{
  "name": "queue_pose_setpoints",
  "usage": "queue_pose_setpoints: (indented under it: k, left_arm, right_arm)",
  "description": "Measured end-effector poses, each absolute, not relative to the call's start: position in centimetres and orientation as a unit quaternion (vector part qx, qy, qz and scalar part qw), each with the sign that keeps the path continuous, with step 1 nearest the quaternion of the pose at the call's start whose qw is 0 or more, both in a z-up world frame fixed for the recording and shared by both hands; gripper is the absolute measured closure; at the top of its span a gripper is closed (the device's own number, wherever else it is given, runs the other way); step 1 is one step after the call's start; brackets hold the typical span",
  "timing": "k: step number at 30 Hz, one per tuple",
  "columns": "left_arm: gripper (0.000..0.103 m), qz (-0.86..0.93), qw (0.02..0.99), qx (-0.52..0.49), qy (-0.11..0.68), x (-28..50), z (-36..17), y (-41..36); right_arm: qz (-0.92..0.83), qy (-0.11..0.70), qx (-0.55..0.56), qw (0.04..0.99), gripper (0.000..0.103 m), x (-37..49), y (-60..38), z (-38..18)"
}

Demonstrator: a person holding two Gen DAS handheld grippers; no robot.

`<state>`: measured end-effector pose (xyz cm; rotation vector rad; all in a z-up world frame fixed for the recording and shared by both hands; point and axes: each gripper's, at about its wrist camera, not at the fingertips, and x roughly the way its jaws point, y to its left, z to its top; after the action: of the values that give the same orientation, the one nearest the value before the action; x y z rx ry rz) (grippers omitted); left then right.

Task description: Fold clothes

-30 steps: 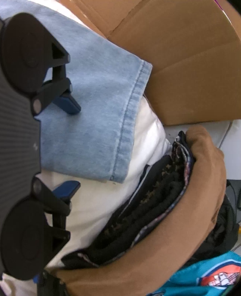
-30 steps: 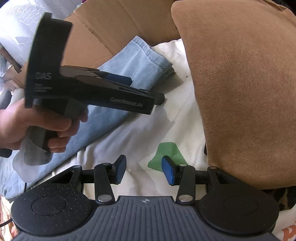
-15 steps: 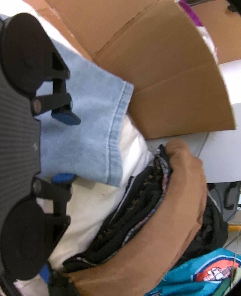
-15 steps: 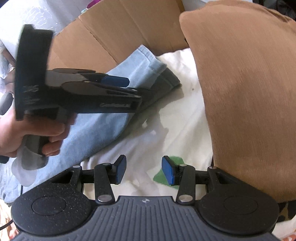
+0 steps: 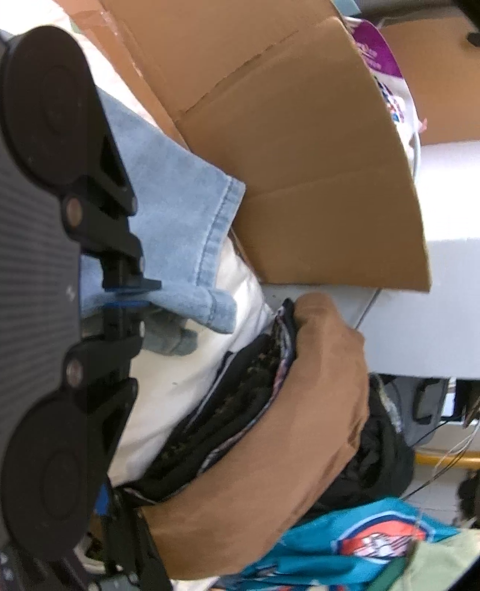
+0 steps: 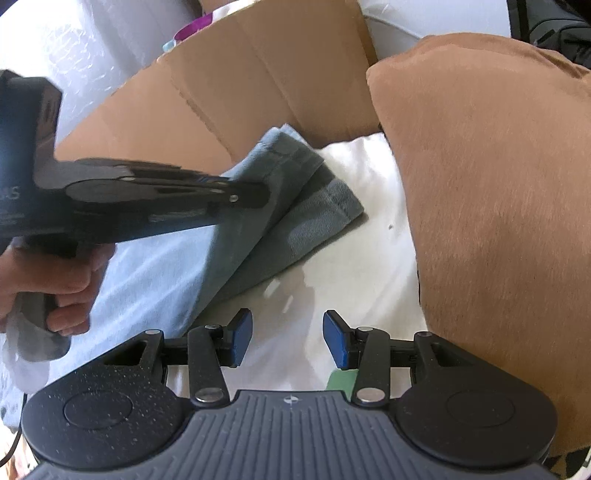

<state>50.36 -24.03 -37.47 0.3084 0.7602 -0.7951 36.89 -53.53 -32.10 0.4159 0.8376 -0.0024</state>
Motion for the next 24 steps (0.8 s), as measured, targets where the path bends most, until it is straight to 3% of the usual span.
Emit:
queue_pose_setpoints:
  k: [24]
  left_arm:
    - [0.1,-0.381,0.84,-0.003,0.386,55.0,-35.3,-20.0]
  right_arm:
    - [-0.004,0.36,0.069,0.931,0.054,47.5,-51.6,-31.2]
